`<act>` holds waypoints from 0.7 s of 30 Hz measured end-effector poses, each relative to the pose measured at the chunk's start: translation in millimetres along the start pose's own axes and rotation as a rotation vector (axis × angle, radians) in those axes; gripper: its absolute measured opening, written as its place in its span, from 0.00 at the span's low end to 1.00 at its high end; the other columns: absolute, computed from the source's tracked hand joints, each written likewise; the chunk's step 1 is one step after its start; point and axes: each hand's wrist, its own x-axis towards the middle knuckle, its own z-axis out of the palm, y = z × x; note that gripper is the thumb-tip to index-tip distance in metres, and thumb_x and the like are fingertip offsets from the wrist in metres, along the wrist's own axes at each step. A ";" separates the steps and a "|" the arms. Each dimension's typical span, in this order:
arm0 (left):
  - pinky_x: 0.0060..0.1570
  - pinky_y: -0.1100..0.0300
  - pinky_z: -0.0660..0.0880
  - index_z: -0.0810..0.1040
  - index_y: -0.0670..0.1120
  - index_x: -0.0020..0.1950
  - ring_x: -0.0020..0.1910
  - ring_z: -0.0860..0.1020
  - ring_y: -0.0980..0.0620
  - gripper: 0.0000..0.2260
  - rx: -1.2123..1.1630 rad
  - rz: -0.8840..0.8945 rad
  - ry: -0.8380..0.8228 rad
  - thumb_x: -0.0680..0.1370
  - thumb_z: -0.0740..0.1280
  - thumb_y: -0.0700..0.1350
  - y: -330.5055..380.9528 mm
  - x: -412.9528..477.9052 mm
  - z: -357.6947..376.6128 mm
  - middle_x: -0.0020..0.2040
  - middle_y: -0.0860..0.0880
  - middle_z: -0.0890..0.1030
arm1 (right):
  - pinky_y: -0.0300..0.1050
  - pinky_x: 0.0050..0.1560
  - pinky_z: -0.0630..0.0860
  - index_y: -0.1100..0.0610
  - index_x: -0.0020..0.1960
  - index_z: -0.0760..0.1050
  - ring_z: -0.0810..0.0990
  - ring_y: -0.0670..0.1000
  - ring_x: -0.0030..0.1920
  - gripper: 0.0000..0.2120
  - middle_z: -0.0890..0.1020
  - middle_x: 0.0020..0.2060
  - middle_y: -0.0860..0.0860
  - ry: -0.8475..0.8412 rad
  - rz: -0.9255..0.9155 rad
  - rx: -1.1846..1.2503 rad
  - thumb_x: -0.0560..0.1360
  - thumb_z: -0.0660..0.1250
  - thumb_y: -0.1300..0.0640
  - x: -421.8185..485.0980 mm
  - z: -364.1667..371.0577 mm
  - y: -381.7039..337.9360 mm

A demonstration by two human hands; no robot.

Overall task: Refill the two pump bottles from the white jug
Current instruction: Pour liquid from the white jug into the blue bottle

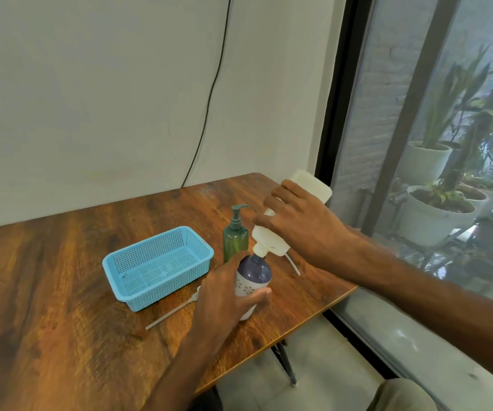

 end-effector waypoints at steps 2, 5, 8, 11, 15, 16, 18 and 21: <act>0.59 0.65 0.74 0.74 0.54 0.73 0.62 0.75 0.62 0.38 -0.001 0.014 0.010 0.67 0.80 0.64 -0.8 -0.4 0.3 0.67 0.55 0.81 | 0.59 0.70 0.67 0.50 0.67 0.73 0.76 0.61 0.65 0.34 0.79 0.63 0.57 -0.008 -0.018 -0.046 0.65 0.82 0.57 1.4 -4.1 -1.3; 0.59 0.65 0.75 0.74 0.54 0.73 0.61 0.74 0.63 0.37 -0.003 0.017 0.010 0.67 0.78 0.65 -2.5 -1.2 0.4 0.68 0.55 0.81 | 0.60 0.72 0.64 0.51 0.69 0.70 0.73 0.62 0.68 0.35 0.76 0.66 0.58 -0.024 -0.044 -0.088 0.67 0.81 0.57 3.6 -8.1 -3.8; 0.60 0.61 0.78 0.74 0.53 0.73 0.63 0.77 0.59 0.38 -0.004 0.014 0.011 0.67 0.77 0.67 -4.3 -1.5 1.1 0.68 0.54 0.81 | 0.60 0.73 0.66 0.51 0.69 0.71 0.72 0.62 0.69 0.34 0.76 0.66 0.58 -0.045 -0.050 -0.103 0.67 0.81 0.58 4.3 -14.1 -6.1; 0.59 0.62 0.77 0.75 0.53 0.72 0.62 0.78 0.58 0.37 -0.009 0.021 0.015 0.67 0.78 0.66 -5.7 -2.4 1.1 0.66 0.54 0.82 | 0.59 0.73 0.66 0.52 0.68 0.72 0.72 0.62 0.69 0.30 0.76 0.66 0.58 -0.048 -0.059 -0.121 0.69 0.80 0.58 4.5 -17.6 -9.4; 0.59 0.62 0.77 0.75 0.52 0.72 0.63 0.79 0.57 0.37 -0.007 0.016 0.011 0.67 0.78 0.66 -6.1 -2.8 1.5 0.66 0.54 0.82 | 0.58 0.72 0.68 0.52 0.65 0.74 0.74 0.61 0.68 0.30 0.78 0.64 0.57 -0.066 -0.068 -0.144 0.67 0.81 0.56 6.2 -21.4 -12.1; 0.59 0.62 0.77 0.75 0.52 0.72 0.63 0.79 0.57 0.37 -0.005 0.017 0.013 0.67 0.78 0.66 -6.1 -2.7 1.7 0.66 0.54 0.82 | 0.58 0.71 0.69 0.52 0.65 0.74 0.75 0.61 0.67 0.30 0.79 0.64 0.57 -0.067 -0.071 -0.141 0.67 0.82 0.57 6.1 -22.8 -12.3; 0.58 0.64 0.76 0.75 0.52 0.72 0.62 0.78 0.59 0.37 -0.001 0.020 0.014 0.67 0.78 0.65 -5.3 -2.7 1.8 0.66 0.54 0.81 | 0.58 0.72 0.68 0.52 0.66 0.74 0.74 0.61 0.68 0.29 0.78 0.65 0.57 -0.046 -0.079 -0.135 0.69 0.80 0.59 4.8 -25.3 -12.8; 0.59 0.60 0.79 0.75 0.53 0.71 0.62 0.80 0.56 0.36 -0.005 0.028 0.014 0.67 0.78 0.65 -6.1 -3.0 1.9 0.65 0.55 0.82 | 0.58 0.73 0.67 0.53 0.66 0.74 0.73 0.61 0.69 0.25 0.77 0.67 0.58 -0.014 -0.097 -0.140 0.72 0.77 0.61 3.3 -28.4 -14.1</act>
